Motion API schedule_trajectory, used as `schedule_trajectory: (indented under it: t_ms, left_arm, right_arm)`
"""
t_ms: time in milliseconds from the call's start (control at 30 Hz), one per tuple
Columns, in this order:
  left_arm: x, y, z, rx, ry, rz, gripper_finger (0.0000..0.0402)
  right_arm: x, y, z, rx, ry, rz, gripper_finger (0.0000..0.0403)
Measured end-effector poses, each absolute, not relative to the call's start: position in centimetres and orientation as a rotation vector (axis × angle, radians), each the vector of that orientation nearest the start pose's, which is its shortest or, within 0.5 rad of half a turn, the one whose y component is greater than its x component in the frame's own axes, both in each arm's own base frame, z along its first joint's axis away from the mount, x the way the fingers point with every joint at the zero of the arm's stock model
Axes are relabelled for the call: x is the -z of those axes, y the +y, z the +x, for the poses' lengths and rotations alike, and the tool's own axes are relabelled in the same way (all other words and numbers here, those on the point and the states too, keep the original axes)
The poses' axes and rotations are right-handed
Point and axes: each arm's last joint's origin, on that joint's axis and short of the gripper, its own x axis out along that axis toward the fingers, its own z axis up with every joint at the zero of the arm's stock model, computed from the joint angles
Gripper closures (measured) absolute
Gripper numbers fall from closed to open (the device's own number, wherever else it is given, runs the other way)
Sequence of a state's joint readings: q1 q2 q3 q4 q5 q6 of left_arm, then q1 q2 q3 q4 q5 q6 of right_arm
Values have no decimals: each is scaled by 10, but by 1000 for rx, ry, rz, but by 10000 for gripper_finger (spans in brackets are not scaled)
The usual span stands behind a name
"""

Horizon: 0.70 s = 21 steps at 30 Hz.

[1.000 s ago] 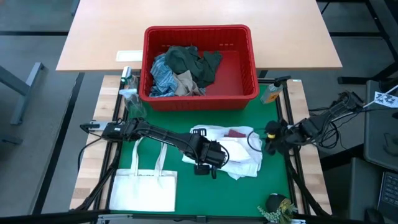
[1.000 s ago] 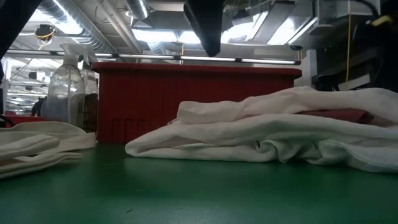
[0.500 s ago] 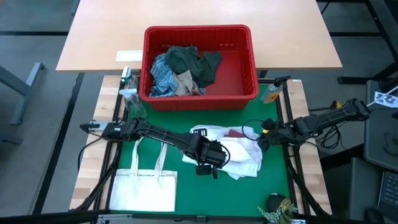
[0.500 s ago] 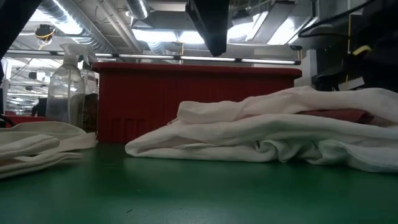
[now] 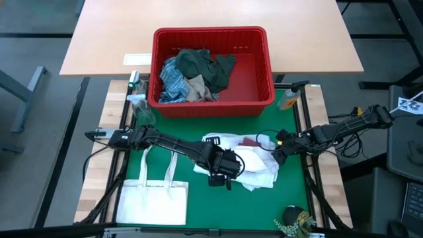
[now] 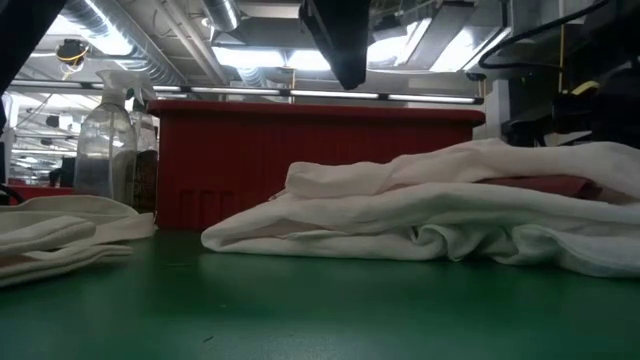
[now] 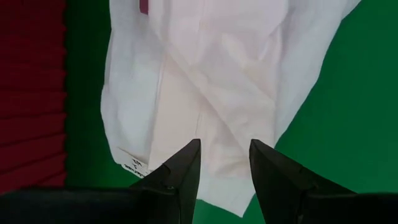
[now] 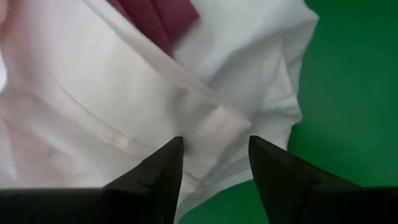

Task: Fold Laundry from Bin
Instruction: Fold the white underwear

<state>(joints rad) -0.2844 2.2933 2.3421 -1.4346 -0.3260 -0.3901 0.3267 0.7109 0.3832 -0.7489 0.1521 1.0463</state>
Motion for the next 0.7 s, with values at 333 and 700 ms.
schedule_trajectory:
  t_ms: [333, 700]
  left_arm:
    - [-280, -119, 439, -288, 1270, 82, 269]
    - [-280, -119, 440, -287, 1264, 80, 270]
  right_arm:
    - [-172, 36, 117, 331, 977, 735, 285]
    - [-178, 39, 116, 252, 1000, 815, 384]
